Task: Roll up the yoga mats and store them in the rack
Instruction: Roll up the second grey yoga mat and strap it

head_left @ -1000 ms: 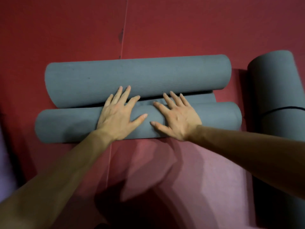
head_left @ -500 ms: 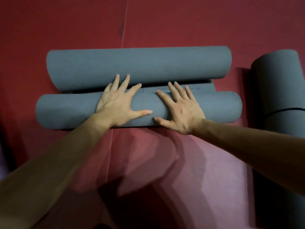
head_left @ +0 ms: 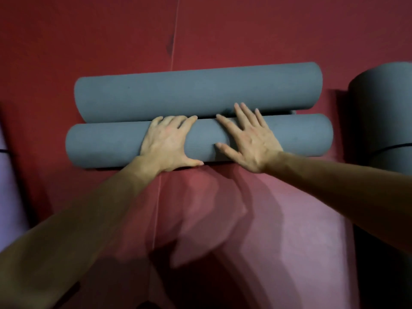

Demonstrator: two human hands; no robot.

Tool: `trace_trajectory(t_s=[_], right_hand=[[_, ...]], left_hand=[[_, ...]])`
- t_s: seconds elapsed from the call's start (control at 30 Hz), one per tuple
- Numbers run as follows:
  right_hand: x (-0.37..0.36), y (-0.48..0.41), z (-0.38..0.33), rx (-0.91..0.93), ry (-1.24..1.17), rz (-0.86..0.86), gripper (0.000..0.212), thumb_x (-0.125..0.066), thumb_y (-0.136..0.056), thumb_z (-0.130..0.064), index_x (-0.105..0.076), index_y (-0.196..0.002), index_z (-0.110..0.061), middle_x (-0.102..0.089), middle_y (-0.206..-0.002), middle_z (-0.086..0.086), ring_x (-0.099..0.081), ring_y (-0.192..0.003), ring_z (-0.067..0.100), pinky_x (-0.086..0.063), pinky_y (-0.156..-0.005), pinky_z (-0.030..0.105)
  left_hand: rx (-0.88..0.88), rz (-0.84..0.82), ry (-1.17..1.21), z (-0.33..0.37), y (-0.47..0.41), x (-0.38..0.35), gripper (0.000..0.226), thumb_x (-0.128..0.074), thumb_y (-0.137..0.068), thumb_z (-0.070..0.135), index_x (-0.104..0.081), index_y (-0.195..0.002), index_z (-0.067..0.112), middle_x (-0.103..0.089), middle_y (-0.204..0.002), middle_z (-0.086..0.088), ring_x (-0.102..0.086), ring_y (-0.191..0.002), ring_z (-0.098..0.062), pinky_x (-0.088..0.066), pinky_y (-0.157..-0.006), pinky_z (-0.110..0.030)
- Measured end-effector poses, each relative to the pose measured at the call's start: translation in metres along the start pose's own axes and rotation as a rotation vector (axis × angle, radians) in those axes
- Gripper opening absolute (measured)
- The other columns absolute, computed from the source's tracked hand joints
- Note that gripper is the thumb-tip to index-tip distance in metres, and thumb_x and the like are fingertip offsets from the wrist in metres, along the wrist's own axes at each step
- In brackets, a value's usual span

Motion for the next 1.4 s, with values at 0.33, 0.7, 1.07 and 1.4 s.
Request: trace_trajectory(t_s=[0.33,0.7,1.07,1.4], right_hand=[[-0.009,0.06,-0.022,0.115,0.05,0.015,0.082,-0.025,-0.096,-0.072,-0.024,-0.164,-0.025,-0.02,-0.167,0.027,-0.014,-0.157,0.04,-0.01,-0.127,0.058],[-0.012,0.052,-0.023,0.079,0.037,-0.1,0.091,-0.001,-0.085,-0.079,-0.024,-0.162,-0.036,-0.003,-0.171,0.021,-0.003,-0.158,0.041,-0.003,-0.128,0.056],[-0.021,0.064,-0.025,0.085,0.049,-0.08,0.086,-0.008,-0.092,-0.076,-0.007,-0.165,-0.031,-0.007,-0.17,0.023,-0.004,-0.158,0.039,-0.003,-0.128,0.054],[-0.001,0.013,-0.008,0.046,0.074,0.02,0.081,-0.005,-0.093,-0.073,-0.014,-0.164,-0.035,-0.016,-0.168,0.025,-0.015,-0.156,0.042,-0.007,-0.127,0.056]], left_hand=[[-0.075,0.118,0.062,0.027,0.056,0.005,0.112,-0.064,-0.055,0.087,-0.055,-0.143,0.017,-0.064,-0.13,-0.004,-0.062,-0.115,-0.027,-0.044,-0.105,-0.044],[-0.088,0.031,0.079,0.045,0.101,-0.004,0.111,-0.059,-0.065,0.089,-0.049,-0.15,0.018,-0.045,-0.156,-0.013,-0.041,-0.146,-0.034,-0.035,-0.117,-0.052],[0.089,0.004,0.153,0.017,0.046,0.005,0.083,-0.022,-0.09,0.079,-0.037,-0.156,0.031,-0.015,-0.169,-0.017,-0.012,-0.157,-0.028,-0.021,-0.124,-0.047],[0.038,0.057,0.068,0.031,0.06,0.003,0.105,-0.036,-0.077,0.092,-0.026,-0.161,0.031,-0.024,-0.168,-0.008,-0.018,-0.156,-0.028,-0.016,-0.125,-0.053]])
Point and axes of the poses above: each hand's wrist, its own y-axis away from the middle knuckle, its own x-axis out of the back of the hand, z = x × y, the point moved 9 cm from there along -y, towards the middle knuckle
